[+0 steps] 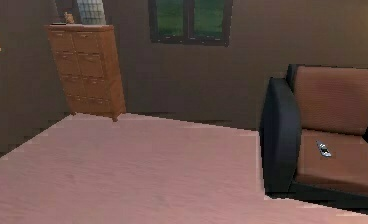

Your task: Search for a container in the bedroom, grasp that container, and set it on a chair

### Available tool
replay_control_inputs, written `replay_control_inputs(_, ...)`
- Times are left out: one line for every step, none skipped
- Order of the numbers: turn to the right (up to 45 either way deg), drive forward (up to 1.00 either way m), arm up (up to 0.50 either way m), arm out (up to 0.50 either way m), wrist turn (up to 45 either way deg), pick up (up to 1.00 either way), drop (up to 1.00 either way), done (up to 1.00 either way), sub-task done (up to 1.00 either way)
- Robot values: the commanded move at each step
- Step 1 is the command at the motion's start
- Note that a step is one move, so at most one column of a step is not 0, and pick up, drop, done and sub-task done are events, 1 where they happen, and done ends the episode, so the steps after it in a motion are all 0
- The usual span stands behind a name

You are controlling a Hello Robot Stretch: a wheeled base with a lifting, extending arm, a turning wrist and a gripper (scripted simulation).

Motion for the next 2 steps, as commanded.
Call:
replay_control_inputs(0.0,0.0,0.0,0.0,-45.0,0.0,0.0,0.0,0.0)
replay_control_inputs(0.0,0.0,0.0,0.0,-45.0,0.0,0.0,0.0,0.0)
